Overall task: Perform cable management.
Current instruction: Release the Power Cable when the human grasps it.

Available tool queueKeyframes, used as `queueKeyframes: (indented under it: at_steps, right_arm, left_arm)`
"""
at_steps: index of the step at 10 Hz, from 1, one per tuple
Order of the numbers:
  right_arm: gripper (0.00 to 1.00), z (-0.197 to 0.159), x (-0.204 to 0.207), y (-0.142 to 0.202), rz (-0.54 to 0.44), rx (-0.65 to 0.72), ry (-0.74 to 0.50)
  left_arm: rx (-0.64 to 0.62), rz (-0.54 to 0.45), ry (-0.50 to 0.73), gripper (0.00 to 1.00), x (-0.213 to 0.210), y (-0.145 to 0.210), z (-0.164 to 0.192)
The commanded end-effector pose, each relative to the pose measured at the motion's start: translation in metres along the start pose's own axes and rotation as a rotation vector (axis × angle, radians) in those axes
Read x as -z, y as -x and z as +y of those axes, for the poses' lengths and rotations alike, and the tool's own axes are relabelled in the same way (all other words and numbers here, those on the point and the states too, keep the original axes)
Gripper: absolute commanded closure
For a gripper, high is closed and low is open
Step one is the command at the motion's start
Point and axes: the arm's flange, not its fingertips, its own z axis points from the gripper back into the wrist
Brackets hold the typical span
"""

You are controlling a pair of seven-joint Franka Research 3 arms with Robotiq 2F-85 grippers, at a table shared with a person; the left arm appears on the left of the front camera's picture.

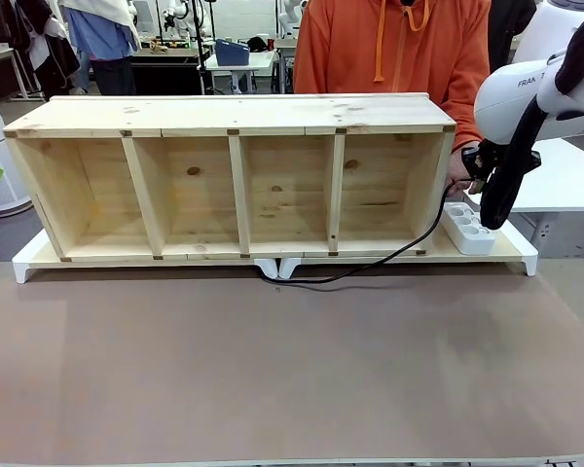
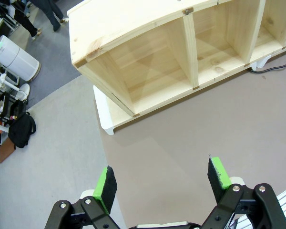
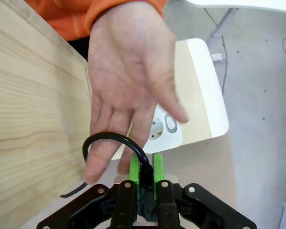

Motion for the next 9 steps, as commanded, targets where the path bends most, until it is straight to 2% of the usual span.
queueKeyframes:
  at_steps: [1,6,7,9]
  right_arm:
    - [0.86,0.0020,-0.0012,0.0003,-0.002,-0.003,-0.002]
    - [0.86,0.0002,-0.0001,0.0001,0.000,0.000,0.000]
    - [0.77,-0.0005,-0.0020,-0.0008,0.033,0.002,-0.011]
    - [0.57,-0.0017,-0.0066,-0.0006,0.014,-0.005,-0.016]
  left_arm:
    - [0.001,0.001,-0.003,0.00,0.0000,-0.0002,0.0003]
    - [0.001,0.001,-0.003,0.00,0.0000,-0.0002,0.0003]
    - [0.001,0.001,-0.003,0.00,0.0000,-0.0002,0.0003]
    - [0.001,0.001,-0.003,0.00,0.0000,-0.0002,0.0003]
